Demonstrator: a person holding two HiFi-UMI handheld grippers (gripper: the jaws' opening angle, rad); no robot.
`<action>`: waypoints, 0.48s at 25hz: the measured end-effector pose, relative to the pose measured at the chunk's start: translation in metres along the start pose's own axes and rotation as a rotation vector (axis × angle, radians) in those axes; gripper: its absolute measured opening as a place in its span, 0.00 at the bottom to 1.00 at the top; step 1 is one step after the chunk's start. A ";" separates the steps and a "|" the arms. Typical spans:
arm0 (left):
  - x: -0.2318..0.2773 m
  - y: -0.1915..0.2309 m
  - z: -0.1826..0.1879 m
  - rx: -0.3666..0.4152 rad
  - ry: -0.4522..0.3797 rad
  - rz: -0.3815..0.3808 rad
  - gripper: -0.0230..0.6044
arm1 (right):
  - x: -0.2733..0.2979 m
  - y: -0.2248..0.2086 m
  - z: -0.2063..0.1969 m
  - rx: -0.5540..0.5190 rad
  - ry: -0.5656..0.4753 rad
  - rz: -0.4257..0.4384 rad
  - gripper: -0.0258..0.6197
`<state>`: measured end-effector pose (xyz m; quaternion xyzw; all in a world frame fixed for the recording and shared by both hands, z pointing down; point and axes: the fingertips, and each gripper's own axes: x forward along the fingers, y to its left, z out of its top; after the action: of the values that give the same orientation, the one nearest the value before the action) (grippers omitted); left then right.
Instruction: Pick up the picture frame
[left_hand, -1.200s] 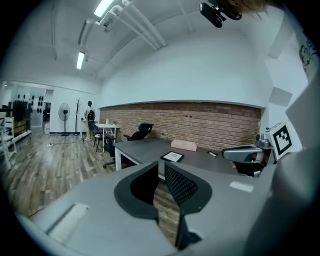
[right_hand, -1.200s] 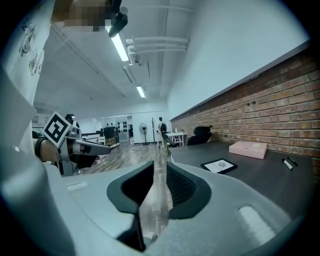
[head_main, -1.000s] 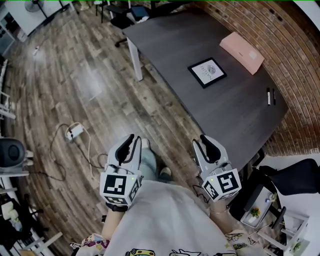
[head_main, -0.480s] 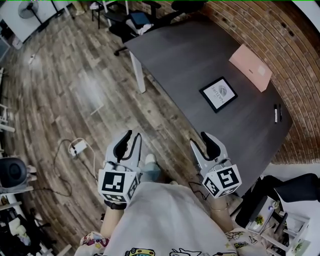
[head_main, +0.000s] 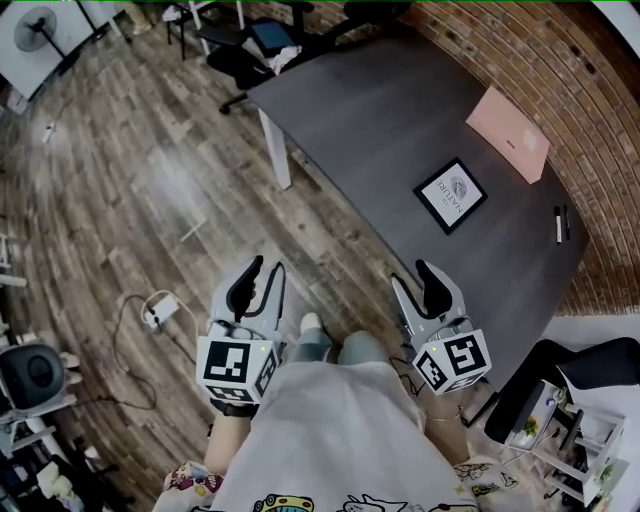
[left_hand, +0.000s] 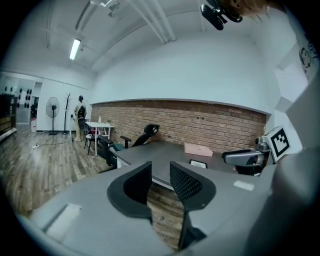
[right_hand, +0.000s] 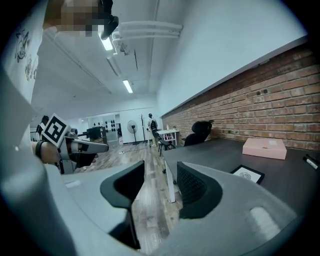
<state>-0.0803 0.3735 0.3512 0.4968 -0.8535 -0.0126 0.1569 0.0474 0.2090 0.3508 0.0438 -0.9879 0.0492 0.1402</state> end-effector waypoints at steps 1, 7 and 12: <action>0.000 0.002 -0.001 -0.005 0.002 -0.001 0.22 | 0.000 0.000 -0.001 0.002 0.005 -0.003 0.35; 0.012 0.005 -0.009 -0.015 0.028 -0.009 0.22 | 0.003 -0.014 -0.008 0.024 0.028 -0.045 0.35; 0.037 0.008 -0.009 -0.009 0.046 -0.030 0.22 | 0.016 -0.036 -0.011 0.047 0.025 -0.078 0.36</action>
<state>-0.1008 0.3473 0.3710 0.5088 -0.8421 -0.0074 0.1786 0.0385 0.1732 0.3685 0.0851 -0.9822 0.0676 0.1533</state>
